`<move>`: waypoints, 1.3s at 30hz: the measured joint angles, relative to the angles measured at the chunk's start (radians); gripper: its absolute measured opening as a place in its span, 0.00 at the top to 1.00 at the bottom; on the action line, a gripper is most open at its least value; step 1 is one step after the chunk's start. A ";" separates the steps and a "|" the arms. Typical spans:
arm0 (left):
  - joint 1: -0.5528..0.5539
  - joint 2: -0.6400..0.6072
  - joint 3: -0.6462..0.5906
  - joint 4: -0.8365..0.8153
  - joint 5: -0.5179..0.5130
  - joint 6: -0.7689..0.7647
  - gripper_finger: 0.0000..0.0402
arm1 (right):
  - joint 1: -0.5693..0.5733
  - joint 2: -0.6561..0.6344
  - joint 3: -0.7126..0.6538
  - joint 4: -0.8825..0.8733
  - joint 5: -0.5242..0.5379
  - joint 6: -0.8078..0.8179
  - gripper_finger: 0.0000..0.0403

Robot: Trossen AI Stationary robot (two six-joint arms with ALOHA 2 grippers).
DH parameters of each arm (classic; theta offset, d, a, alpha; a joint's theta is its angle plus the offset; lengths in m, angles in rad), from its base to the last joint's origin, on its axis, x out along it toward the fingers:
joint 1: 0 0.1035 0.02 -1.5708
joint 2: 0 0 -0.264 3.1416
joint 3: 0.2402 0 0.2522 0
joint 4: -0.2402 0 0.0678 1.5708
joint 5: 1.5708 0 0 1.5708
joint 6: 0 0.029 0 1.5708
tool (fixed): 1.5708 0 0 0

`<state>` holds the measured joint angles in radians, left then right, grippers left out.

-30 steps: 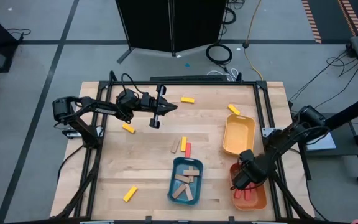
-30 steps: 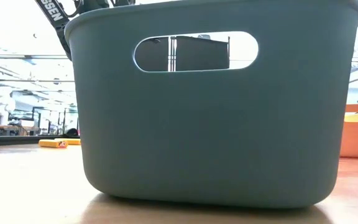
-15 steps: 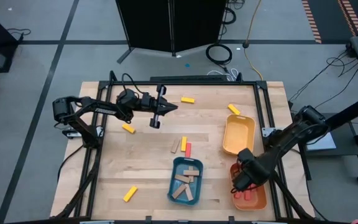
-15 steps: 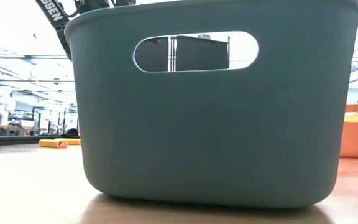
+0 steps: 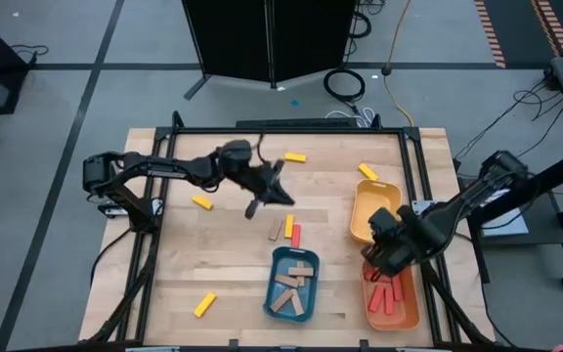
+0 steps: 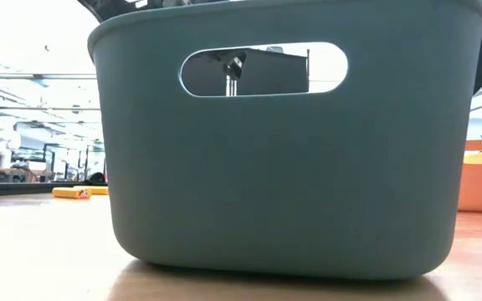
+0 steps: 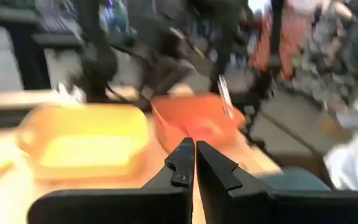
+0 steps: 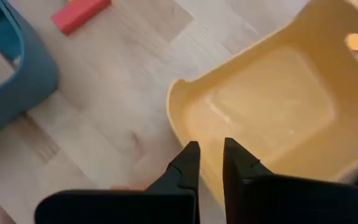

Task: Sort blocks
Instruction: Adjust the bins on the table

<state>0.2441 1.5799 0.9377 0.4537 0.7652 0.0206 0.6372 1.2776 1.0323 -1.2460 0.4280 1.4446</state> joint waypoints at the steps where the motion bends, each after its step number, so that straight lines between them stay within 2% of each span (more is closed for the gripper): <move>1: -0.025 -0.003 0.010 -0.059 -0.027 0.031 0.96 | -0.015 -0.040 -0.038 0.035 -0.001 -0.019 1.00; 3: -0.077 -0.005 0.026 -0.175 -0.143 0.077 0.95 | -0.049 -0.102 -0.115 0.098 0.001 -0.072 1.00; 6: -0.136 -0.001 0.032 -0.336 -0.375 0.100 0.91 | -0.101 -0.168 -0.200 0.185 0.016 -0.170 1.00; 9: -0.169 0.010 0.036 -0.358 -0.529 0.080 0.87 | -0.144 -0.202 -0.247 0.266 0.016 -0.293 1.00; 15: -0.221 0.072 0.034 -0.360 -0.590 -0.027 0.85 | -0.181 -0.199 -0.255 0.377 0.025 -0.460 1.00; 20: -0.291 0.151 0.034 -0.355 -0.705 -0.087 0.88 | -0.166 -0.193 -0.255 0.508 0.025 -0.576 1.00; 23: -0.334 0.170 0.034 -0.362 -0.734 -0.131 0.90 | -0.163 -0.191 -0.255 0.562 0.025 -0.635 1.00; 27: -0.407 0.171 0.034 -0.358 -0.744 -0.187 0.94 | -0.163 -0.190 -0.255 0.587 0.018 -0.679 1.00; 36: -0.519 0.180 0.034 -0.438 -0.836 -0.346 1.00 | -0.161 -0.190 -0.255 0.630 0.011 -0.732 1.00; 39: -0.546 0.180 0.034 -0.435 -0.904 -0.355 1.00 | -0.155 -0.190 -0.255 0.649 0.011 -0.758 1.00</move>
<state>-0.3014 1.7597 0.9714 0.0188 -0.1390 -0.3348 0.4818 1.0878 0.7776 -0.5974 0.4385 0.6866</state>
